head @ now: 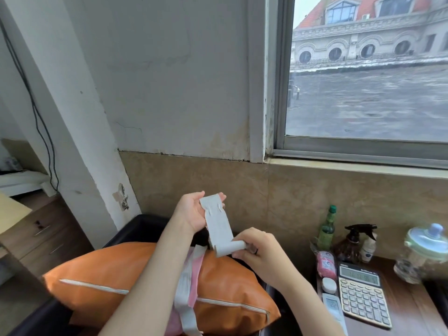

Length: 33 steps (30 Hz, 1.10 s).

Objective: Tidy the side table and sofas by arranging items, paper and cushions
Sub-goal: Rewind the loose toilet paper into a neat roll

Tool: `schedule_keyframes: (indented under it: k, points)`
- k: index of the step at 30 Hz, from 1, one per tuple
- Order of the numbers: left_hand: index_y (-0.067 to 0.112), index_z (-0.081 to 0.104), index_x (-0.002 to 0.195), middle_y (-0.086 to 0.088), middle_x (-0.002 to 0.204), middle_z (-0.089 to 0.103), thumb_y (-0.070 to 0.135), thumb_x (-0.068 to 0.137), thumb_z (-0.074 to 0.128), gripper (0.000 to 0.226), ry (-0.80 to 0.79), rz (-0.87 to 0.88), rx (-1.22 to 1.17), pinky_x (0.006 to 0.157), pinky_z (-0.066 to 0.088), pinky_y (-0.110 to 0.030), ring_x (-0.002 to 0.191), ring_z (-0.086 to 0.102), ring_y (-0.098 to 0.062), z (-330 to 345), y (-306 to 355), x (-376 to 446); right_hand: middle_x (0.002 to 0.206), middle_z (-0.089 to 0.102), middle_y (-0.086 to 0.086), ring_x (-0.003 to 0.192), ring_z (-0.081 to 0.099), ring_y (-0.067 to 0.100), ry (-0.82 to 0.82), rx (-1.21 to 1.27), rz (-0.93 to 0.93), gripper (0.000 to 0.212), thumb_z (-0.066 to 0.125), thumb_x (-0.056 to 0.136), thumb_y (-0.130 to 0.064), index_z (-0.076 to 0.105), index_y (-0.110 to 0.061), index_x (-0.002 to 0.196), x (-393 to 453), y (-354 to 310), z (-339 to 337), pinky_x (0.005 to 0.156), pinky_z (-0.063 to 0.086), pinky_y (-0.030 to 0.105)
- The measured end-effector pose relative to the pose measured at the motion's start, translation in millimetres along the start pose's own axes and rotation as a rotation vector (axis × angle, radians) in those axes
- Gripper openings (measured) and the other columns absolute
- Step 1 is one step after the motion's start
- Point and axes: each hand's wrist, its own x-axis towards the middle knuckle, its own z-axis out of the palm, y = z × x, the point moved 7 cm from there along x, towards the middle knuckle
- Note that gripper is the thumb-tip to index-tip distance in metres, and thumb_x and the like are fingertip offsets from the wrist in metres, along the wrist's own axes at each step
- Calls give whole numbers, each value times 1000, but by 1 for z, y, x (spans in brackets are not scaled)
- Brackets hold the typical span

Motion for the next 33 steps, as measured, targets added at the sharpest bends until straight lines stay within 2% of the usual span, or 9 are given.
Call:
schedule_keyframes:
  k: [5,7,11,15,17,20,23,28,33]
  points:
    - [-10,51,105,-24,111,61,10,102,27,32,-17,140,73,96,40,-41,106,59,-32,22,69,7,81,60,-23,78,53,2,45,56,19,22,66,72,-18,62,-33,89,4,0,-10,66,36,11]
    - [-8,55,97,-21,115,59,8,102,26,34,-33,231,106,98,40,-40,101,60,-28,28,102,8,87,60,-27,80,54,2,68,78,2,27,66,73,-15,60,-35,91,10,-5,-16,68,37,11]
    - [-5,49,128,-20,109,61,12,103,25,39,-1,306,47,96,41,-41,99,59,-28,13,108,18,92,60,-25,82,54,2,141,61,15,33,67,75,-10,60,-35,95,20,-4,-21,70,37,13]
    - [1,50,122,-21,99,57,52,96,36,59,96,-27,-66,80,43,-42,89,55,-34,-37,-11,27,83,65,-13,85,55,3,154,59,94,35,65,70,-22,58,-40,99,21,10,-10,72,39,12]
    - [-2,45,131,-27,118,55,62,91,34,76,107,-256,-65,87,40,-44,107,53,-39,-54,-81,12,82,66,-11,84,56,5,159,44,134,35,65,67,-26,60,-41,99,18,20,-2,70,41,11]
    - [-9,35,139,-33,139,40,63,87,40,88,14,-415,-193,107,32,-49,130,38,-45,-47,-153,-20,73,63,-25,80,57,-1,227,30,194,33,72,68,-6,68,-31,89,12,33,9,65,41,7]
    - [-2,60,111,-25,108,66,47,96,36,57,-2,-274,-341,83,50,-45,97,64,-37,-37,-147,-31,76,59,-37,79,54,-9,239,-17,210,28,69,66,3,72,-22,78,12,36,17,66,39,6]
    - [-13,58,106,-27,88,67,20,97,33,42,14,-155,-267,57,56,-31,66,68,-33,-44,-87,-17,73,57,-16,79,49,3,53,-33,125,14,63,69,-11,72,-12,80,13,24,32,65,37,15]
    - [-12,60,108,-25,92,67,5,94,36,32,35,-25,-192,59,58,-30,77,67,-30,-38,-77,-21,84,64,-8,81,59,5,37,135,241,15,69,80,-11,66,-21,91,15,25,27,69,42,13]
